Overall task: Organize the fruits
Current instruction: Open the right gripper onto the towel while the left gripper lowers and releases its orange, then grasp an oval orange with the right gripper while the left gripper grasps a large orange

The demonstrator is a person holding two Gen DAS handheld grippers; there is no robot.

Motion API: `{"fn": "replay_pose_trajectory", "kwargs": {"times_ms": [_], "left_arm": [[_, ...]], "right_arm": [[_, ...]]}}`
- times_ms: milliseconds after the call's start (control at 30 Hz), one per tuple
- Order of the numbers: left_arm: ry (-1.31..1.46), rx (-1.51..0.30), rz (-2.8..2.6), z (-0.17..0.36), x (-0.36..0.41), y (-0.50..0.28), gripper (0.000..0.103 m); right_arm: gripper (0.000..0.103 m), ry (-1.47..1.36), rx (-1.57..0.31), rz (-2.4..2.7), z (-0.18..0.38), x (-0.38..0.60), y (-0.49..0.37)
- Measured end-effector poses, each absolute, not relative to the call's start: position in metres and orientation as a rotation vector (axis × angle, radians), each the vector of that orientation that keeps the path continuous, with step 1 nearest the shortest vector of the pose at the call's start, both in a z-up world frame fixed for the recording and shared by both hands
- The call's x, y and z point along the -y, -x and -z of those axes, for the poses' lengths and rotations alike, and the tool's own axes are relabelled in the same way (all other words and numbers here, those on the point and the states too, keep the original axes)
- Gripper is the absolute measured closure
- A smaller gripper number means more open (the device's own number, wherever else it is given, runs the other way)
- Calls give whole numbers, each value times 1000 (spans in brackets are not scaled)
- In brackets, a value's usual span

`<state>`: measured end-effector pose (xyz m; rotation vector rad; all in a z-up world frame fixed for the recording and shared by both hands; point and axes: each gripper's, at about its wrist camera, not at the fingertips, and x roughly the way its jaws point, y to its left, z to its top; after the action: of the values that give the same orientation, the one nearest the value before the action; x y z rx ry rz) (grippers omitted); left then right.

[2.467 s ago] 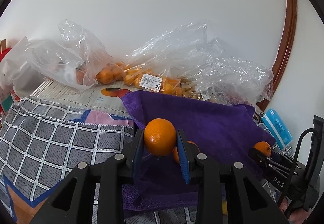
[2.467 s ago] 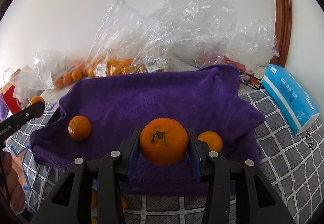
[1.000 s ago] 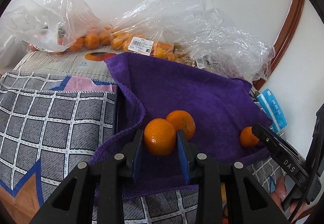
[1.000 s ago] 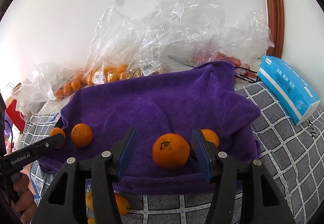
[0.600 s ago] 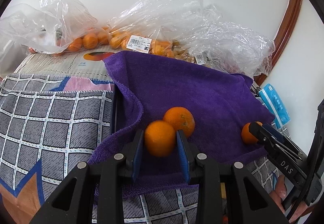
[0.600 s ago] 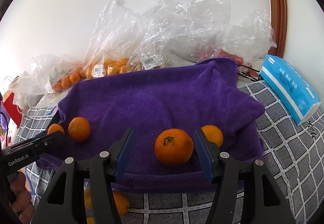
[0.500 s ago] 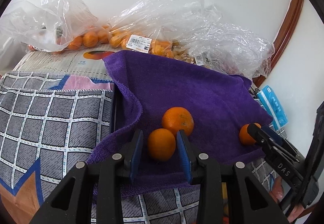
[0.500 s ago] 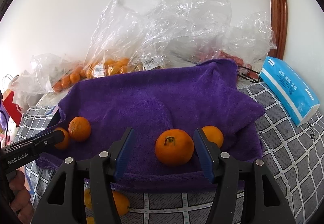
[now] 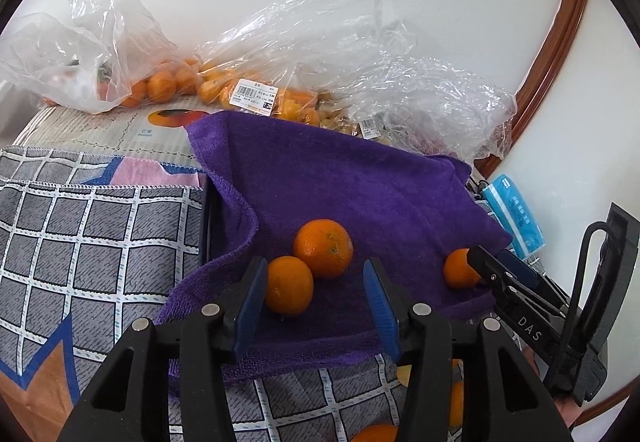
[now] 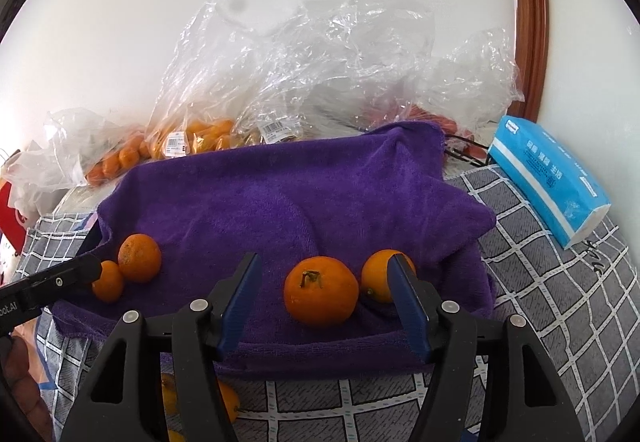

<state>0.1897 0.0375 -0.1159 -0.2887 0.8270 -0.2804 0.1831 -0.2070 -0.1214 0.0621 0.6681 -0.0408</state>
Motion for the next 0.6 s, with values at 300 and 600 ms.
{"fn": "replay_pose_trajectory", "kwargs": {"times_ms": [300, 600], "left_arm": [[314, -785, 280, 111, -43, -187, 55], [303, -715, 282, 100, -42, -175, 40]], "right_arm": [[38, -66, -672, 37, 102, 207, -159], [38, -111, -748, -24, 109, 208, -128]]}}
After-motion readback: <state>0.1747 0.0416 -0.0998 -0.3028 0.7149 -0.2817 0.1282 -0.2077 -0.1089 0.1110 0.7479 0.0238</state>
